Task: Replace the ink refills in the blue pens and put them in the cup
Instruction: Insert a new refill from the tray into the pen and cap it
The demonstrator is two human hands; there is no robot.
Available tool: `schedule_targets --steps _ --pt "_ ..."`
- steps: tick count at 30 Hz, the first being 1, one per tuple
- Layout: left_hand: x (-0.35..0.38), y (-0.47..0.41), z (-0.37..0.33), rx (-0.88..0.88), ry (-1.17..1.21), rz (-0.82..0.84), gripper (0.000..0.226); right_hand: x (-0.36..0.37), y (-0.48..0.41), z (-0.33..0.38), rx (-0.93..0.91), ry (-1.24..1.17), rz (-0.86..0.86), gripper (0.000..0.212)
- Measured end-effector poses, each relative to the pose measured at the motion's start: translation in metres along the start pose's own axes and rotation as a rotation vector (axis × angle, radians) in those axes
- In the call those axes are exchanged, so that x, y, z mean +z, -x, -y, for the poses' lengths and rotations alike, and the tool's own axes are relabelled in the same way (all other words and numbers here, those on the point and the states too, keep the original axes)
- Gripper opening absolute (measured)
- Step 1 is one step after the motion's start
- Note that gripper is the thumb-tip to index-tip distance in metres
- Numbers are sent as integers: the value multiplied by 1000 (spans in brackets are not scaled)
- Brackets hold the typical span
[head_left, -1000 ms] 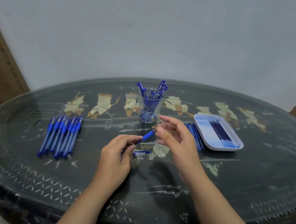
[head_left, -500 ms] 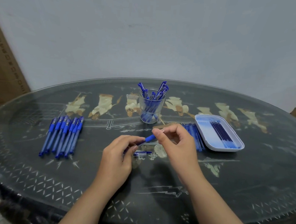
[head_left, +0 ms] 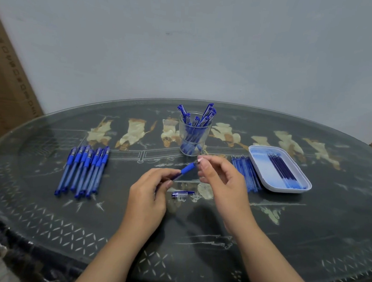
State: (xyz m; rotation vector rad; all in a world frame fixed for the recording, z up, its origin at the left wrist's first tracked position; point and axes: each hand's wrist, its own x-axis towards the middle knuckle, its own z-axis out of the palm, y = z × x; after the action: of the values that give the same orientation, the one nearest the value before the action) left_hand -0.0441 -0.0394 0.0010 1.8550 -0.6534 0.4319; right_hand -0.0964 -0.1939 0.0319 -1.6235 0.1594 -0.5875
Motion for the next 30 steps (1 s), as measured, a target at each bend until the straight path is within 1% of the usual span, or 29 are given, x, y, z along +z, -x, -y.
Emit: schedule_targets --steps 1,2,3,5,7,8,10,13,15,17,19,21,23,26,30 --pt "-1 0 1 -29 10 -24 49 1 0 -3 10 3 11 12" --pt "-1 -1 1 -58 19 -46 52 1 0 -7 -4 68 23 15" --pt "-2 -1 2 -84 26 -63 53 0 -1 -11 -37 207 53 23" --pt "-3 -2 2 -124 43 -84 52 0 0 -20 -102 531 190 42" --pt "-3 -3 1 -146 57 -85 49 3 3 -30 -146 747 317 58" --pt "-4 -3 1 -151 60 -81 47 4 4 -36 -182 815 348 62" --pt "-3 -2 0 -157 69 -71 46 5 5 -43 -252 879 360 61" --pt "-3 -2 0 -162 84 -58 46 3 4 -43 -267 792 310 54" --pt "-4 -2 1 -166 87 -50 43 1 2 -38 -228 679 214 52" --pt "-3 -2 1 -174 105 -36 41 -4 -1 -30 -145 507 79 52" --pt "-2 -1 1 -177 129 -12 41 -9 -5 -19 -58 312 -18 53" --pt "-1 0 -1 -175 154 20 41 -13 -7 -7 -24 154 -84 51" --pt "1 2 -3 -177 179 65 40 -17 -6 8 -19 -4 -141 42" --pt "7 5 -7 -210 243 128 40 -19 -4 27 -47 -212 -183 28" --pt "10 8 -12 -196 257 180 42 -20 -2 40 -76 -243 -176 24"
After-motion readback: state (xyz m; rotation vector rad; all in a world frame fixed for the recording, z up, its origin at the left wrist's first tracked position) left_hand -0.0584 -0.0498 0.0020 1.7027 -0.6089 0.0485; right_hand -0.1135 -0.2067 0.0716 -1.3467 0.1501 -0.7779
